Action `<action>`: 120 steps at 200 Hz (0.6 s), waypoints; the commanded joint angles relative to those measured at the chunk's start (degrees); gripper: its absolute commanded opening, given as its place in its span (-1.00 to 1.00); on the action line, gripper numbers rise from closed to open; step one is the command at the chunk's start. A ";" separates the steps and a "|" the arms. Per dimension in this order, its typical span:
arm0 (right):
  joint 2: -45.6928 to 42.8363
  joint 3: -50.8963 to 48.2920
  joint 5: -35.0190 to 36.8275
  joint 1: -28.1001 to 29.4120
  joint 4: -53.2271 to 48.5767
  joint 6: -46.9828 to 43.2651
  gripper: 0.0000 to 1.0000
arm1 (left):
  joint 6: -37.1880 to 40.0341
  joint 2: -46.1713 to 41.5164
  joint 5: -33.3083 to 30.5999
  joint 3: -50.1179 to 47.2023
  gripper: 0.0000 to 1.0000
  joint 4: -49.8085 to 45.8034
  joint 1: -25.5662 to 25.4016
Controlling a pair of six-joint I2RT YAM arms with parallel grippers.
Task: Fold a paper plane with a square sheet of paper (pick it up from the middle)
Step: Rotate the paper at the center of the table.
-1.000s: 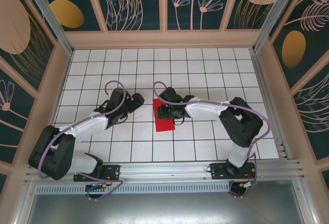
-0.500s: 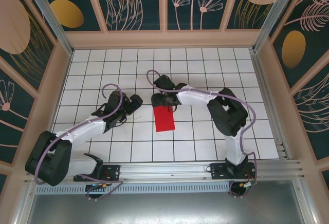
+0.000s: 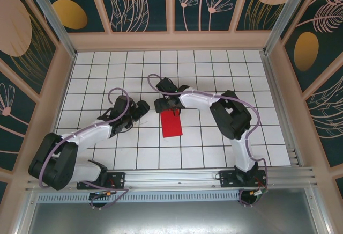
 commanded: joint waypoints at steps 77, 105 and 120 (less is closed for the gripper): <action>4.79 -0.51 3.82 0.14 -3.38 0.09 0.73 | -0.36 0.17 0.64 0.68 0.97 0.99 -0.04; 4.33 -2.07 3.90 -0.65 -2.63 0.70 0.58 | 0.31 0.66 2.70 0.27 0.97 2.21 -0.04; 4.08 -2.70 3.87 -1.09 -2.16 0.98 0.48 | 0.67 0.95 4.05 0.11 0.97 3.05 -0.09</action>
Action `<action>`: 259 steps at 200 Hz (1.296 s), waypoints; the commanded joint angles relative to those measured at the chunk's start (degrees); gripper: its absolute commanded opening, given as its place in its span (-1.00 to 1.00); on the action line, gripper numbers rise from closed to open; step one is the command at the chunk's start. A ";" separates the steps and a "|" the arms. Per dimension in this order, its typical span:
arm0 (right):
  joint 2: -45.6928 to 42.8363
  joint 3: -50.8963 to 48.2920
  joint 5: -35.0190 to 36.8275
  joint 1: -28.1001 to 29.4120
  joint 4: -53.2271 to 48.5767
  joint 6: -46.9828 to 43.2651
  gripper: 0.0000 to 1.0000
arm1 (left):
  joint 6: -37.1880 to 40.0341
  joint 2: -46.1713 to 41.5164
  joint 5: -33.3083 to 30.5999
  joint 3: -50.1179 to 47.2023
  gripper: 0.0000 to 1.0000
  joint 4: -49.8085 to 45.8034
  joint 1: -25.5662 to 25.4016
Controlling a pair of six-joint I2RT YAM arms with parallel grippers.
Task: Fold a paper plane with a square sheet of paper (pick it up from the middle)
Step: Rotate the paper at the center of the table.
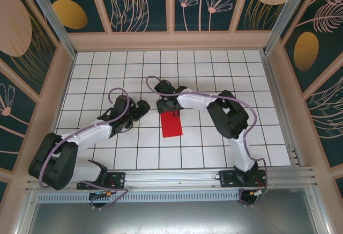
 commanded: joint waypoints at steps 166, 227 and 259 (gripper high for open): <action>-17.47 -12.29 -2.56 -4.02 0.46 1.61 0.41 | -4.52 -0.32 2.50 -2.71 0.78 3.97 -5.68; -12.97 -12.71 -3.63 6.87 -3.37 5.30 0.74 | -5.50 -4.39 0.45 -6.35 0.94 2.56 -0.64; -10.41 -12.45 -2.35 8.34 -4.85 6.28 0.83 | -5.01 -3.86 0.60 -6.35 0.97 2.10 0.19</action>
